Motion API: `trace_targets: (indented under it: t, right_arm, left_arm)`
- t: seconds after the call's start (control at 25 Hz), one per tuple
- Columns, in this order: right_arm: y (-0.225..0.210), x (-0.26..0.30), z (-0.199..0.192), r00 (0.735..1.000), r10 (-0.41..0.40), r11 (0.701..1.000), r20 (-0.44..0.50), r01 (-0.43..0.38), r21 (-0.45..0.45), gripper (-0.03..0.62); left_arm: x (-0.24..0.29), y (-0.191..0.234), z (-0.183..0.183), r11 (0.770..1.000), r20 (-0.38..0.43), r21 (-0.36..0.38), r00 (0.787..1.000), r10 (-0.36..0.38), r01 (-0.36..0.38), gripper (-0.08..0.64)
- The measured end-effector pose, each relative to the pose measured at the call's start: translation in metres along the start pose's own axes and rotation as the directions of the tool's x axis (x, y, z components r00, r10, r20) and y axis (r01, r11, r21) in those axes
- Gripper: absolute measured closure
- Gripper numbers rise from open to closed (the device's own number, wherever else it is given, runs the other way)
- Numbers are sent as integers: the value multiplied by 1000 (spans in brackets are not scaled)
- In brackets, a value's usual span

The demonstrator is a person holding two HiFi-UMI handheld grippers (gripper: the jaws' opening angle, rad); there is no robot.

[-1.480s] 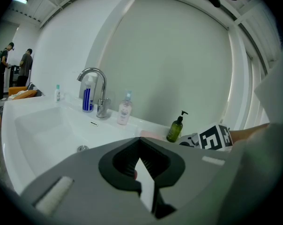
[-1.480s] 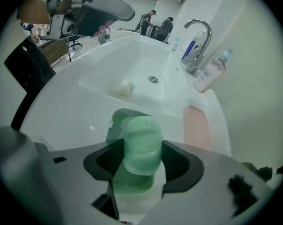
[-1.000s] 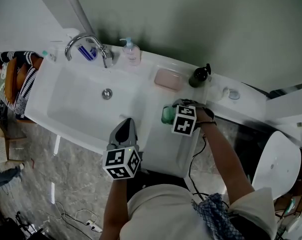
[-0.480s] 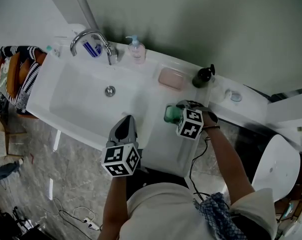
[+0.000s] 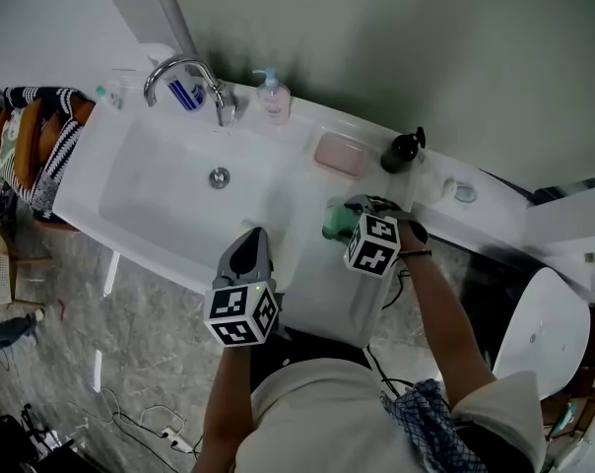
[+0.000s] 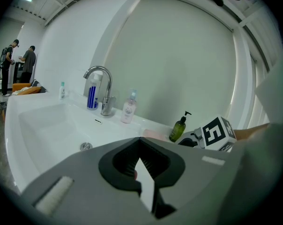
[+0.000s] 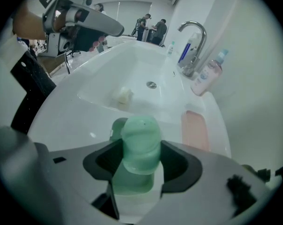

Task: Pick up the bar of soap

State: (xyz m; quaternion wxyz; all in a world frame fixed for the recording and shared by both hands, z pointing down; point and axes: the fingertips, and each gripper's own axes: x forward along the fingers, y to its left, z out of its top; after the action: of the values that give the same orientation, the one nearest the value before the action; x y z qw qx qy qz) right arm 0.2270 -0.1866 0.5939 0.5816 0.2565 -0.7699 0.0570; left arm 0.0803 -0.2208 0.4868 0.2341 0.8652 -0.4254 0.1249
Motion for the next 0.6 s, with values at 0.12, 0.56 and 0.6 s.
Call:
trace_targets:
  t: [0.12, 0.56, 0.6]
  right_arm:
    - [-1, -10, 3, 1000, -13, 1000, 7, 13, -6, 342]
    - [-2, -25, 25, 998, -48, 999, 29, 48, -24, 342]
    - [-2, -26, 30, 998, -53, 998, 36, 54, -25, 344]
  left_arm:
    - [-2, 1, 0, 1000, 2, -3, 1000, 0, 0, 554]
    - [-11, 4, 3, 1000, 27, -12, 1000, 6, -5, 554]
    - [-13, 6, 3, 1000, 31, -16, 999, 9, -8, 554]
